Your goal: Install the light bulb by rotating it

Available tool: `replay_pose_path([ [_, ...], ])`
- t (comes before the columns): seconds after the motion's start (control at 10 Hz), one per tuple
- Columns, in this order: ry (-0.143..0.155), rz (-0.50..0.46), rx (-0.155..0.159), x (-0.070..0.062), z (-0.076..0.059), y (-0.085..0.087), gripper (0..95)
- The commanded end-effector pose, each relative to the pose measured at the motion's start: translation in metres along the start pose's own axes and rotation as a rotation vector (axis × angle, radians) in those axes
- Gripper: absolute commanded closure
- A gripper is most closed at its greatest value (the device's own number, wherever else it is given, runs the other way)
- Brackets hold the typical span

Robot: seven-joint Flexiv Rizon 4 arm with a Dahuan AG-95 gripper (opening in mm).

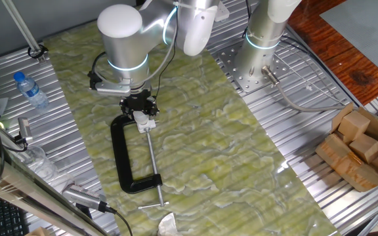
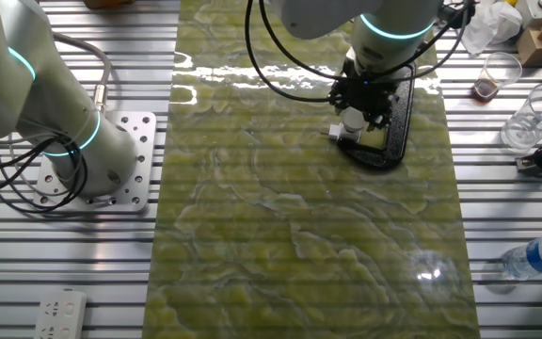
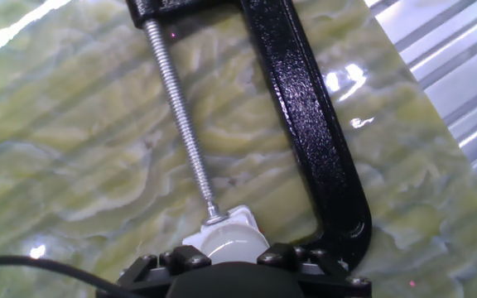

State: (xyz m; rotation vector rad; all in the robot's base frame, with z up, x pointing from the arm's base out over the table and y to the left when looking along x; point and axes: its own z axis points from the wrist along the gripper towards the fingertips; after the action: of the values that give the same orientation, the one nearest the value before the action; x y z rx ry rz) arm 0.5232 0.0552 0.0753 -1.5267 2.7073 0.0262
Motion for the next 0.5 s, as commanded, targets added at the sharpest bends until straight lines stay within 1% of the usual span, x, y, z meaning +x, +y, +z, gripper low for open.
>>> replay_pose_path([
  [0.1,0.002,0.002,0.002,0.0001,0.0,-0.0001,57.0],
  [0.3,0.001,0.015,0.002,0.0001,0.0,-0.0001,95.0],
  [0.5,0.0,0.026,0.0,0.0001,0.0001,-0.0001,95.0],
])
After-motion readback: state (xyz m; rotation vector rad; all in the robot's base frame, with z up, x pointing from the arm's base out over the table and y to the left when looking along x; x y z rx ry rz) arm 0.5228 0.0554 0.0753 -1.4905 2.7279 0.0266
